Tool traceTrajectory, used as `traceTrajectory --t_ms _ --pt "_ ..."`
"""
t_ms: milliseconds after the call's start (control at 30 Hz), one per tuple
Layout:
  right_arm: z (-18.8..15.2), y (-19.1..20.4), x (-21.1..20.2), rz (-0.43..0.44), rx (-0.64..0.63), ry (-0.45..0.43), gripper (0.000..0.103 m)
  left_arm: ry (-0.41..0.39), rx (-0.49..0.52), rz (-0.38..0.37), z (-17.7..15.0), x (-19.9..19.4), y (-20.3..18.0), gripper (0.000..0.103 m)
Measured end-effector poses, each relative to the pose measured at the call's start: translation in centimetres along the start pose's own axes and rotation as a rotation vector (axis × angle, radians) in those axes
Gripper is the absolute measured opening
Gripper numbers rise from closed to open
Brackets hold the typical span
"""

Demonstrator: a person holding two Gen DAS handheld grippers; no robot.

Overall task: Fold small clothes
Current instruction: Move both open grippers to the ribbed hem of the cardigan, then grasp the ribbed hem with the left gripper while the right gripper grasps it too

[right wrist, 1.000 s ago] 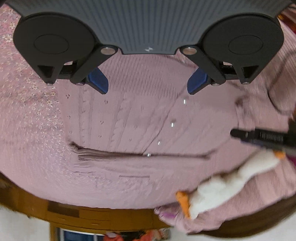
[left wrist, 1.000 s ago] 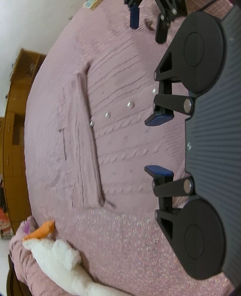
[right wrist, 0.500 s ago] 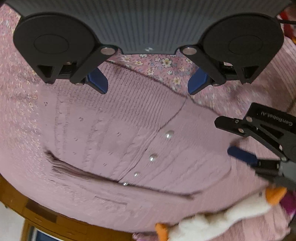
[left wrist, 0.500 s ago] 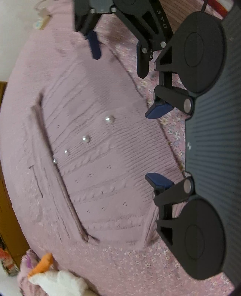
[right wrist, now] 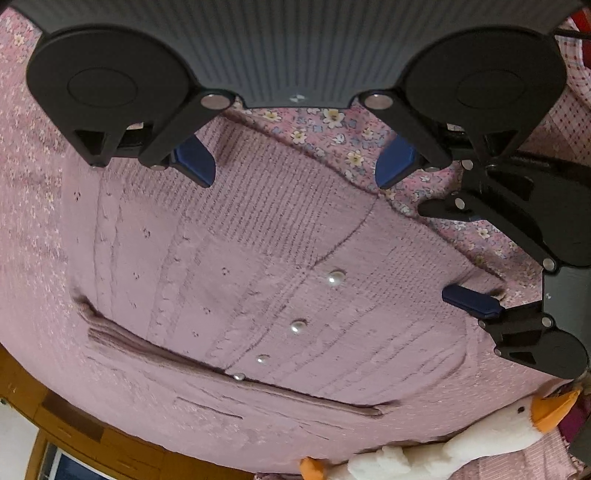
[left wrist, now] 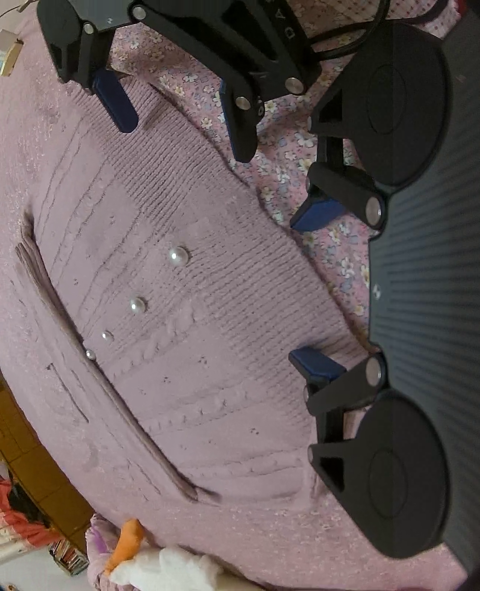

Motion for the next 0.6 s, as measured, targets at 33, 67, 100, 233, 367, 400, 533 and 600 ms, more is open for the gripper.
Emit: traceTrajectory --t_ms 33,67,100,233,367,400,533,600 --pt "-0.1 -0.1 0.2 0.001 0.005 0.003 0.097 -0.002 -0.007 -0.005 0.0 0.1 0.1 0.074" --pt "-0.3 -0.1 0.3 0.002 0.01 0.005 0.097 -0.005 -0.017 -0.01 0.0 0.1 0.1 0.074" --pt "-0.3 -0.2 0.3 0.001 0.016 0.008 0.097 -0.014 -0.032 -0.014 0.1 0.0 0.3 0.074" --pt "-0.5 -0.5 0.6 -0.003 0.03 0.013 0.097 -0.045 -0.109 0.043 0.6 -0.2 2.3 0.074" --pt "-0.5 -0.6 1.2 -0.011 0.033 0.028 0.097 -0.045 -0.159 0.038 1.0 0.4 3.7 0.074" --pt "-0.5 -0.5 1.3 -0.012 0.033 0.031 0.097 -0.046 -0.165 0.038 1.2 0.5 3.8 0.074" --pt "-0.5 0.0 1.6 -0.031 0.01 0.039 0.097 -0.057 -0.147 0.042 1.8 0.7 3.4 0.074" --pt "-0.4 0.5 2.0 -0.051 -0.018 0.043 0.097 -0.061 -0.129 0.026 1.8 0.5 2.8 0.072"
Point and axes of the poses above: each gripper's, at about its wrist camera, not at the fingertips, and x roughly the way its jaws point, y to its left, z to its top, the point moved 9 cm from there along x, roughly the way its jaws point
